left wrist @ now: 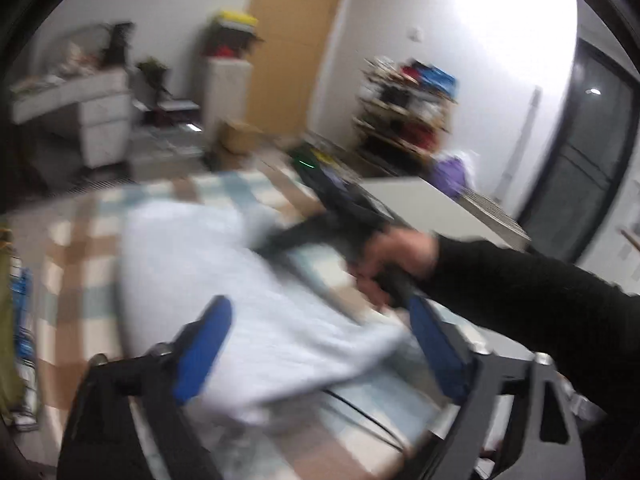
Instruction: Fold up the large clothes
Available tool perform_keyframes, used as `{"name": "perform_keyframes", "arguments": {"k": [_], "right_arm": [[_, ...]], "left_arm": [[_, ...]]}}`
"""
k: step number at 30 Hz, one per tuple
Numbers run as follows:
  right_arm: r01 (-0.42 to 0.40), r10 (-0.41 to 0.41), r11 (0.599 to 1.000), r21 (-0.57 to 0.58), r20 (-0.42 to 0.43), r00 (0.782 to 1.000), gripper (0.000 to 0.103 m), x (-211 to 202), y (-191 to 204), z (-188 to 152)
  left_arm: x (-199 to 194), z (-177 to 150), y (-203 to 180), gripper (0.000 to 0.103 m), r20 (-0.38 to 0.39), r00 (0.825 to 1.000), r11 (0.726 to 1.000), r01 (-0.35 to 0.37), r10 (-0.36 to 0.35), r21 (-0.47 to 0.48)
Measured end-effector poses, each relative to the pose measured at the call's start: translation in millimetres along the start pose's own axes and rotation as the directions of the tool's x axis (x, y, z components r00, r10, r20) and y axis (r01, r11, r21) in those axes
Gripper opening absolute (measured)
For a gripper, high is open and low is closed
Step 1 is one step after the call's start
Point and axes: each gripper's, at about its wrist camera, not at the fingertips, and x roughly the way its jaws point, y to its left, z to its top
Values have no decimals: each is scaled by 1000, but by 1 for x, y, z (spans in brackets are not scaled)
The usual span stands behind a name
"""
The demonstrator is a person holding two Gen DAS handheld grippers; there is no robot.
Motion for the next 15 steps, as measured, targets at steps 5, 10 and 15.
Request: {"name": "perform_keyframes", "arguments": {"k": [5,10,15], "right_arm": [[46,-46,999,-2,18,999,24,-12,10,-3],[-56,52,998,24,145,988,58,-92,10,-30],[-177,176,984,-26,314,933,86,-237,30,-84]], "left_arm": [[43,-13,17,88,-122,992,999,28,-33,-43],[37,-16,16,88,-147,986,997,76,-78,-22],[33,-13,38,88,-179,960,972,191,-214,-139]]}}
